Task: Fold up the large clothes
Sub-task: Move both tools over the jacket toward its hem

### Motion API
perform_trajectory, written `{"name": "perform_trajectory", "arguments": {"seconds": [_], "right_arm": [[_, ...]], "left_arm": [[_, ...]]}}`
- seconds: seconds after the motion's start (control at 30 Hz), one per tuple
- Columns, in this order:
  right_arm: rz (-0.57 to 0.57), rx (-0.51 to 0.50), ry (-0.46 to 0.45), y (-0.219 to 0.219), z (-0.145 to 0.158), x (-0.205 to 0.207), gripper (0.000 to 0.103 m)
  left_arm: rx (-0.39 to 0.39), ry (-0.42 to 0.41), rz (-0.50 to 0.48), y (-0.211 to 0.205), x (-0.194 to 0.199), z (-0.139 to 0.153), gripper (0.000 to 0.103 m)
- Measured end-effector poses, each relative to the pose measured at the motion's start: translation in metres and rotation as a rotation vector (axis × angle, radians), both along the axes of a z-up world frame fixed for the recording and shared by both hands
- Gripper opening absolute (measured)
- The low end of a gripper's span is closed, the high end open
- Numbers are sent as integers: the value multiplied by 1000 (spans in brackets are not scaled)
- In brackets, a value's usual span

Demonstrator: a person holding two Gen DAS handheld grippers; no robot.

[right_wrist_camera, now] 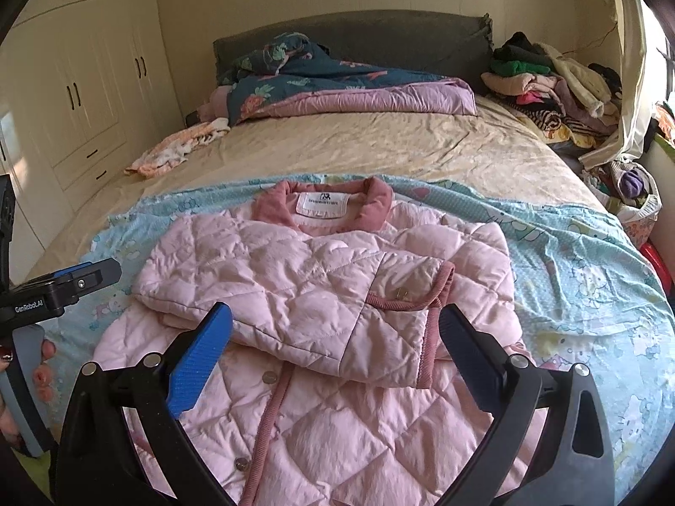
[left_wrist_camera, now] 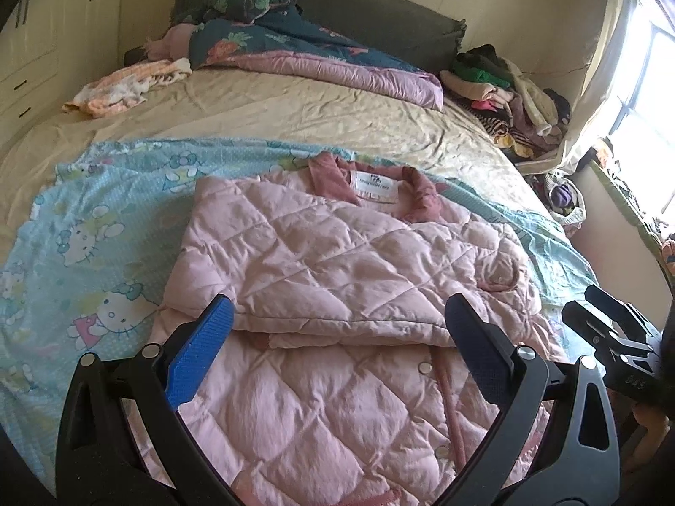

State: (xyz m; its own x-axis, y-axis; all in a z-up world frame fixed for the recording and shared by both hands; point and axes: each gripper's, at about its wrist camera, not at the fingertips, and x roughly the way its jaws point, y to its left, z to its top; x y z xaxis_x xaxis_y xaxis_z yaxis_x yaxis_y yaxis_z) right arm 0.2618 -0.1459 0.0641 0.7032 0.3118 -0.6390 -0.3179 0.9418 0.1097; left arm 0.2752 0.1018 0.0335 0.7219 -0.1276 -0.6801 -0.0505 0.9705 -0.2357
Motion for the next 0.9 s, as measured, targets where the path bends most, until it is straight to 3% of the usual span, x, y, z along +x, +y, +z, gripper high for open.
{"name": "perform_trajectory", "arguments": {"seconds": [0.9], "right_arm": [[-20,41,-118,-21,55,-67,99]], "left_arm": [[12,-102,-18,-11,-61,47,94]]}}
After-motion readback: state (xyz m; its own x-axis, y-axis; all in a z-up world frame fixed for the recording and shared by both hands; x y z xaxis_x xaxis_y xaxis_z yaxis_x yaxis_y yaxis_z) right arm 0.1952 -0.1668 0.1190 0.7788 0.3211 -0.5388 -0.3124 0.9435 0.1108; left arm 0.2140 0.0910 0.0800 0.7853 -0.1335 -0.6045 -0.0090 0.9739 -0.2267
